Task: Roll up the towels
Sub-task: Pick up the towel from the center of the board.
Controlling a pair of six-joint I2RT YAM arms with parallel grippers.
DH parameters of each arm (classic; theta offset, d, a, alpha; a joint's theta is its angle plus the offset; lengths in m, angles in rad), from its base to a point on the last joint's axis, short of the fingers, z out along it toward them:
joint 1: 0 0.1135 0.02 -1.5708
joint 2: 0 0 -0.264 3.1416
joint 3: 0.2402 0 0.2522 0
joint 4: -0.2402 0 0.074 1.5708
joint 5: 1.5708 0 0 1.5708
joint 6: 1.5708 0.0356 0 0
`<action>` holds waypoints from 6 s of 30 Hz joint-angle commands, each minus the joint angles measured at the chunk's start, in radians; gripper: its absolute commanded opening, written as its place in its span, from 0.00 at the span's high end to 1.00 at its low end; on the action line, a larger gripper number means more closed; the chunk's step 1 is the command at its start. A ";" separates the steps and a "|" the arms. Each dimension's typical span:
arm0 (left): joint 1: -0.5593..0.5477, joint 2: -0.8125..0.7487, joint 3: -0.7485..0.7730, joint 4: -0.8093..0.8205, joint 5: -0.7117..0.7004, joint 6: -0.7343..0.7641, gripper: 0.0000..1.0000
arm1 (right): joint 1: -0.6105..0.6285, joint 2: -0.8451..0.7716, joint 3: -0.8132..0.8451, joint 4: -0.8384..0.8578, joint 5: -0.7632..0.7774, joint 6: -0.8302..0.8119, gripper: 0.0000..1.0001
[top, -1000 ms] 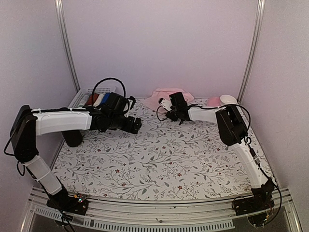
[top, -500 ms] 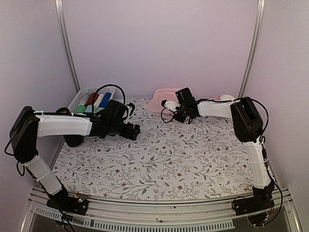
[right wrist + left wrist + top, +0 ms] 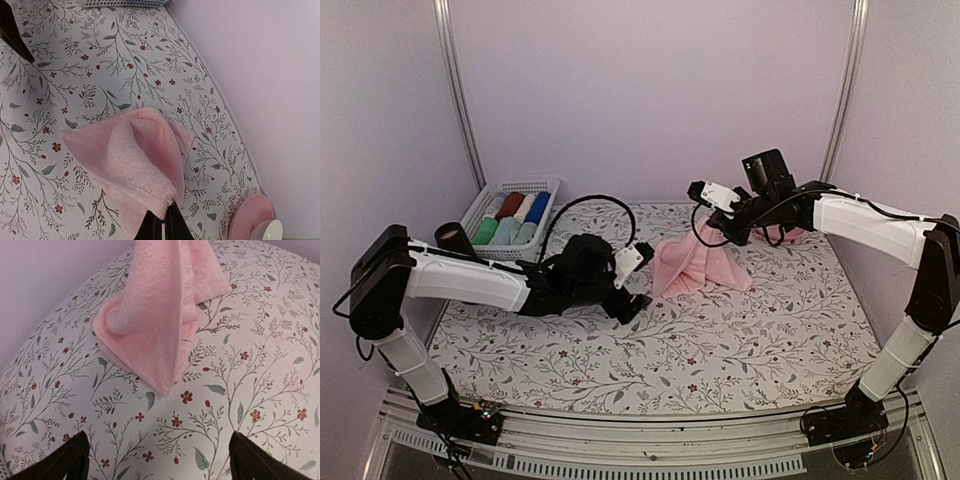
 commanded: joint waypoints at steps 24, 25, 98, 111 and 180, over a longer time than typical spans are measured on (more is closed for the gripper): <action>-0.092 0.436 0.236 0.262 -0.209 0.133 0.12 | -0.119 0.056 -0.115 0.000 -0.062 0.031 0.98; -0.088 0.449 0.248 0.267 -0.209 0.143 0.13 | -0.119 0.056 -0.116 0.001 -0.064 0.032 0.97; -0.064 0.583 0.309 0.219 -0.173 0.522 0.93 | -0.161 0.271 -0.101 0.153 0.232 0.123 0.97; -0.054 0.482 0.365 0.177 -0.146 0.383 1.00 | -0.162 0.244 -0.111 0.153 0.158 0.111 0.86; 0.093 0.254 0.329 0.168 0.494 -0.550 1.00 | 0.034 0.075 -0.234 0.107 -0.238 -0.098 0.77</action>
